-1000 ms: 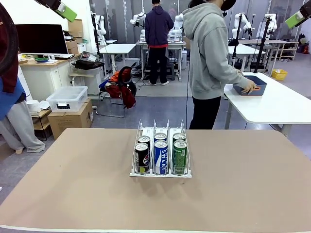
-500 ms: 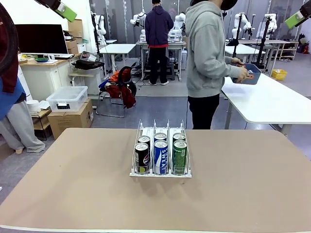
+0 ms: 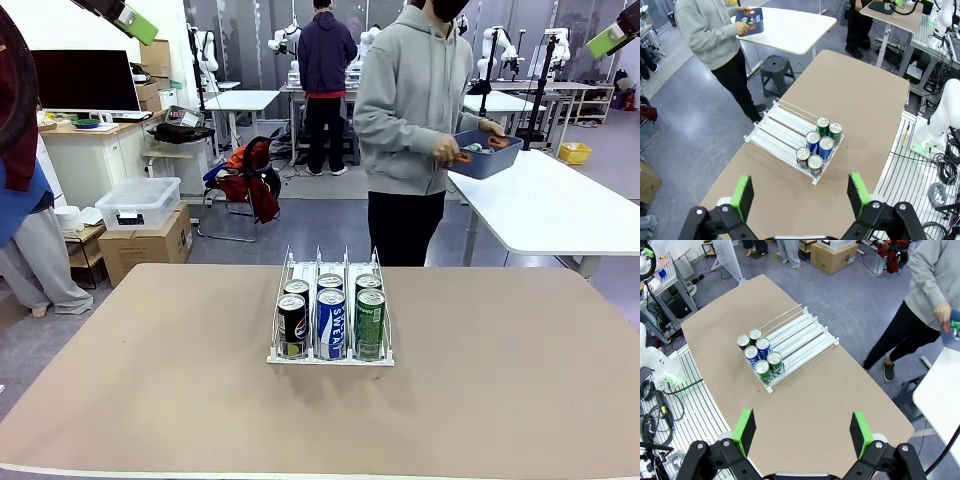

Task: Fill the beverage cans into the dispenser.
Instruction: Pick up the Sprite handed by the human.

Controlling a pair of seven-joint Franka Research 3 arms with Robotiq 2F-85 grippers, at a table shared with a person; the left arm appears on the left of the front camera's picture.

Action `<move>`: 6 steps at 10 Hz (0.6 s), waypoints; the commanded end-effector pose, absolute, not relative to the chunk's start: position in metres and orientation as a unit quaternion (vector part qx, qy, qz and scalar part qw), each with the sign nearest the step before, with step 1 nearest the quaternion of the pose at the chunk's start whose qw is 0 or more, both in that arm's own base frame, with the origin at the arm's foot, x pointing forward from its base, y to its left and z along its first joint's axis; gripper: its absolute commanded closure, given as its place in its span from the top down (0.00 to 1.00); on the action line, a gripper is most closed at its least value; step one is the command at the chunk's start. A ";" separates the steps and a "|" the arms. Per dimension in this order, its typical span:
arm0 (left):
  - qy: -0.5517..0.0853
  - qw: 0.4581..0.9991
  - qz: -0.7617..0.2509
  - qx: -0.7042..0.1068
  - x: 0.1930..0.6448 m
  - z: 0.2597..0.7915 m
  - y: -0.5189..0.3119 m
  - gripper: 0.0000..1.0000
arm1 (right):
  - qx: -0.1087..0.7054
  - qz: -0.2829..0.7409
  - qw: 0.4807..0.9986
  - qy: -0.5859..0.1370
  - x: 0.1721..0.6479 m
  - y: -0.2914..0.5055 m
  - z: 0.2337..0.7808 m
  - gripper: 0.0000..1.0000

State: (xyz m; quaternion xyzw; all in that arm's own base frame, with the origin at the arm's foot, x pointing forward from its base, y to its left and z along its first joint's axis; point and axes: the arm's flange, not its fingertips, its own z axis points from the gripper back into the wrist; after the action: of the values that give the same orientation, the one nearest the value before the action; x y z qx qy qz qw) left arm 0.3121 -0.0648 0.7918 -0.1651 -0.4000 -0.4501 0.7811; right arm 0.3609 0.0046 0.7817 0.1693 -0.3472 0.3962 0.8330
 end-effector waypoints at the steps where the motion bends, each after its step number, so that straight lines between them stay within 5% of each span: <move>1: -0.402 0.782 -0.448 -0.162 0.312 0.792 -0.064 1.00 | 0.171 0.398 0.833 -0.344 0.361 0.005 0.781 1.00; 6: -0.402 0.782 -0.448 -0.162 0.312 0.792 -0.064 1.00 | 0.171 0.398 0.833 -0.344 0.361 0.005 0.781 1.00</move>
State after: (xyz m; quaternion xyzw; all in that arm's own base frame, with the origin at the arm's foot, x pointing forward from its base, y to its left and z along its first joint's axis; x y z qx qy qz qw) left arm 0.3121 -0.0648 0.7918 -0.1651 -0.4000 -0.4501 0.7811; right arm 0.3609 0.0046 0.7817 0.1693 -0.3472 0.3962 0.8330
